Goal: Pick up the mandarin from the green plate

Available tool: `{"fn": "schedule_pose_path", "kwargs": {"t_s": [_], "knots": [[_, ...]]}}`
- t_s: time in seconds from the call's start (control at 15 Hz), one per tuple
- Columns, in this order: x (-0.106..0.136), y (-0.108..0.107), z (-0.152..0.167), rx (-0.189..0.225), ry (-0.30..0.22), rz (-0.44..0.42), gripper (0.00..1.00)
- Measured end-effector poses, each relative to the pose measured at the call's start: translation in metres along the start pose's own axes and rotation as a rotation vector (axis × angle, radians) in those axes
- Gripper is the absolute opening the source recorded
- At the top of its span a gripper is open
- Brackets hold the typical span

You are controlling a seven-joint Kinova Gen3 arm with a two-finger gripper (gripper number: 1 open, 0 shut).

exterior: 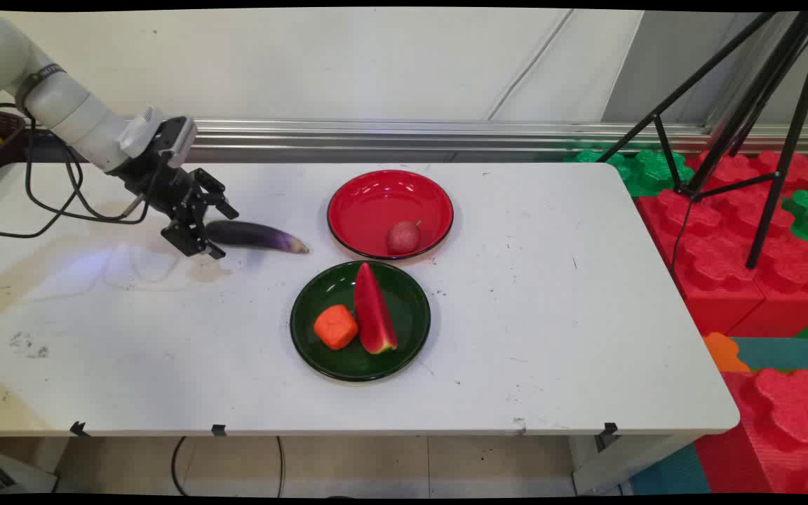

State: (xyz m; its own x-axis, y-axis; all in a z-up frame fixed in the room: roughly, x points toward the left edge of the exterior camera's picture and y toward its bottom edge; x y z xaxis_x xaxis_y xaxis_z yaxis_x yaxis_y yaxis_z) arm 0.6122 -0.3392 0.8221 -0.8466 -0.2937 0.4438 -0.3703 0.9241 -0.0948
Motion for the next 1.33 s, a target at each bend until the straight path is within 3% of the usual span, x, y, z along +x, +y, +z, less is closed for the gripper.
{"fn": "schedule_pose_path", "kwargs": {"t_s": [0.67,1.33], "knots": [[0.017,0.015,-0.039,-0.015,0.086,-0.003,1.0],[0.057,0.052,-0.052,-0.078,0.185,-0.012,1.0]]}}
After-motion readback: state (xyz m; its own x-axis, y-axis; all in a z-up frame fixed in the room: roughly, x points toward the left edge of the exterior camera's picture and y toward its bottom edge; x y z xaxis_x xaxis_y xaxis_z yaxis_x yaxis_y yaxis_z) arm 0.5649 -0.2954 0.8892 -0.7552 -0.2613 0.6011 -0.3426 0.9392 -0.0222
